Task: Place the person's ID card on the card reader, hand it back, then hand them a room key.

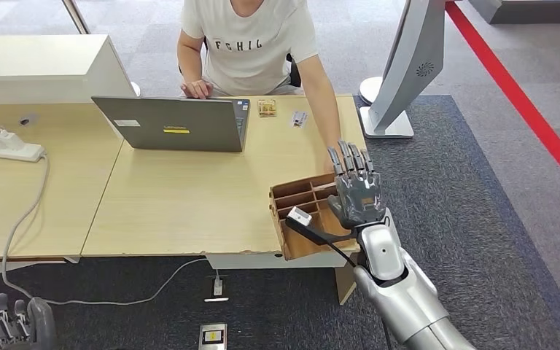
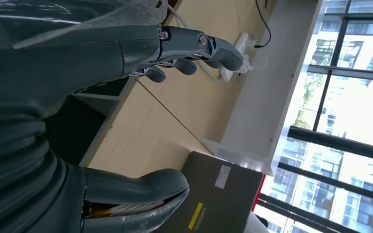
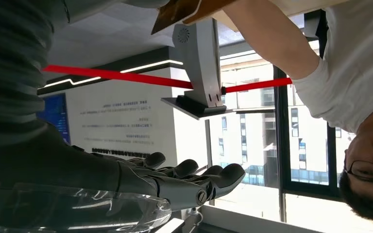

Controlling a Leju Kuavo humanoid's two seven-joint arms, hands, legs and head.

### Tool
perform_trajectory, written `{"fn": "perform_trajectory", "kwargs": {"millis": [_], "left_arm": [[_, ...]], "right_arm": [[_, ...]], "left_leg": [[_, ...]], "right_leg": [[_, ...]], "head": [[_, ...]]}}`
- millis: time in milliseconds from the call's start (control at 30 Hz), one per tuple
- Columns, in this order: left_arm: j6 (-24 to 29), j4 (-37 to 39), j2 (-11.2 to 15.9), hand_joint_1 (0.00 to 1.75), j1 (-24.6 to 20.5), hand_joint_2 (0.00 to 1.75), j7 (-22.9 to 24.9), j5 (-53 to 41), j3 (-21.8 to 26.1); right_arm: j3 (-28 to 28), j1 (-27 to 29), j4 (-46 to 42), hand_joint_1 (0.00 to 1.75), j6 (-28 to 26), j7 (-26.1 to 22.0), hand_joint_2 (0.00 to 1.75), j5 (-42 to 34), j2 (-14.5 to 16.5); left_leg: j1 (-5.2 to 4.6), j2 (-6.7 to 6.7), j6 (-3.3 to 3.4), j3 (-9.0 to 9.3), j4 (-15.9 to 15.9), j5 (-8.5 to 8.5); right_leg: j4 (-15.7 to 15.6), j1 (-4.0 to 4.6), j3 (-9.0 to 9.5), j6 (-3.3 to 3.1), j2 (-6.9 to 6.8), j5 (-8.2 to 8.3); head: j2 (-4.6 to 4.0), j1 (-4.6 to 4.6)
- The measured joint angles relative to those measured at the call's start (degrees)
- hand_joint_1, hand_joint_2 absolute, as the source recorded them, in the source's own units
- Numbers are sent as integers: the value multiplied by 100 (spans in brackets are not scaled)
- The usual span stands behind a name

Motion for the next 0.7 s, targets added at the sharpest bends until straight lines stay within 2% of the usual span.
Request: {"fn": "perform_trajectory", "kwargs": {"millis": [300, 700], "left_arm": [[-1, 2, 140, 0, -70, 175, 0, 122, -39], [-1, 54, 334, 0, -273, 175, 1, 275, -157]], "right_arm": [[-10, 210, 67, 0, 462, 110, 175, 120, -193], [-90, 377, -127, 2, 628, 169, 175, 163, -336]], "left_leg": [[0, 1, 0, 1, 0, 0], [0, 1, 0, 2, 0, 0]], "right_leg": [[-1, 0, -1, 0, 0, 0], [0, 0, 0, -1, 1, 1]], "head": [[0, -1], [0, -1]]}}
